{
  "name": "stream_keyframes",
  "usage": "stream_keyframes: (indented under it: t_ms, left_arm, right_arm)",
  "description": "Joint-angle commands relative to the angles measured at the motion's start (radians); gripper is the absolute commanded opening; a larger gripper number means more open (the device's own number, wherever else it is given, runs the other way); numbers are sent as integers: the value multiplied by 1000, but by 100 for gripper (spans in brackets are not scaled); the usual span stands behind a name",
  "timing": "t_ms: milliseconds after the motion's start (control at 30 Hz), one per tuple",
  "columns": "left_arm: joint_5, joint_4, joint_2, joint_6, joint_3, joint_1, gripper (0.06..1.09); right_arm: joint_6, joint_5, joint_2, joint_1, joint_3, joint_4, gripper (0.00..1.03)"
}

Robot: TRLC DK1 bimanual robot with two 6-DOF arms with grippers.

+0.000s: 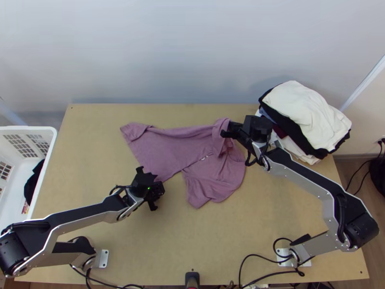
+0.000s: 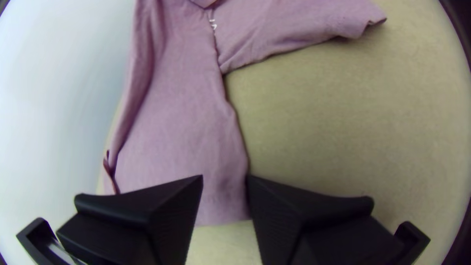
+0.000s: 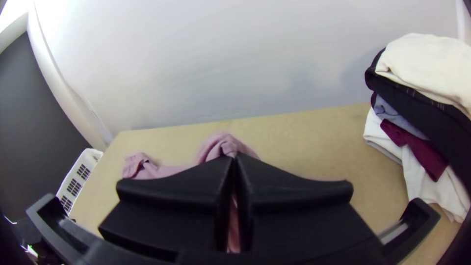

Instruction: Fold the t-shirt

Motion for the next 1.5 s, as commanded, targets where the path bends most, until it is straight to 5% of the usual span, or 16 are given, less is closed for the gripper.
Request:
stream_keyframes:
  t_ms: [0, 133, 167, 333, 600, 900, 1233, 1467]
  left_arm:
    - [-9, 6, 45, 45, -70, 6, 20]
    - [-9, -17, 59, 54, -85, 6, 19]
    - [-9, -17, 56, 56, -91, 6, 10]
    - [-9, -15, 42, 37, -71, 26, 10]
    - [-2, -317, -49, -308, 232, 66, 10]
    - [-3, -449, 47, -575, 587, 287, 9]
    - [-32, -620, 149, -757, 987, 504, 9]
    - [-89, -661, 156, -786, 1183, 515, 9]
  right_arm:
    - [23, -1, -8, -12, -23, 20, 3]
    - [29, -2, -9, -15, -26, 20, 3]
    - [29, -2, -12, -15, -27, 21, 3]
    - [29, -2, -19, -14, -30, 21, 3]
    - [30, -7, -48, -14, -21, -54, 3]
    - [9, -6, -143, -66, 114, -258, 3]
    - [-135, -6, -204, -152, 249, -339, 3]
    - [-171, -6, -232, -155, 336, -295, 3]
